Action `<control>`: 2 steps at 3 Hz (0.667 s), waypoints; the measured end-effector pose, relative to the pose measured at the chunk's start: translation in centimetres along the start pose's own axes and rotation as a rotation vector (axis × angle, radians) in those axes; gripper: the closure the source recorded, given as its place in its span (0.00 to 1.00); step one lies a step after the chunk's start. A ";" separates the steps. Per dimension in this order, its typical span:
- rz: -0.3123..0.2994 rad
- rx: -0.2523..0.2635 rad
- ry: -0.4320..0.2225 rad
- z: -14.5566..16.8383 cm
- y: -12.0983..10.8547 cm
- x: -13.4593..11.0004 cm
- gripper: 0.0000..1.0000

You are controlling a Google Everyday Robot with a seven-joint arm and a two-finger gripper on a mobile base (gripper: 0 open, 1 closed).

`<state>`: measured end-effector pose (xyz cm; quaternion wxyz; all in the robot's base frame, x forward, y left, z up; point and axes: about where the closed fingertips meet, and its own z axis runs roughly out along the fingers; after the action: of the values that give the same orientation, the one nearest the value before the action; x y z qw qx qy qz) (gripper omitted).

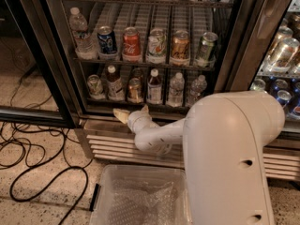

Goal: Pick orange can from bottom shelf of fridge

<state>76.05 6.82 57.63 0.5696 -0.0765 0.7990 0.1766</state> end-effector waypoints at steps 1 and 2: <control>-0.028 0.022 -0.046 0.3 0.0 -1.2 0.17; -0.054 0.037 -0.079 0.7 0.1 -2.2 0.22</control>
Offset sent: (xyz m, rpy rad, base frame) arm 0.0195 0.0012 0.0275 -0.0569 -0.1353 -0.0510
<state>77.37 7.00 59.48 0.6067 -0.0806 0.7766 0.1493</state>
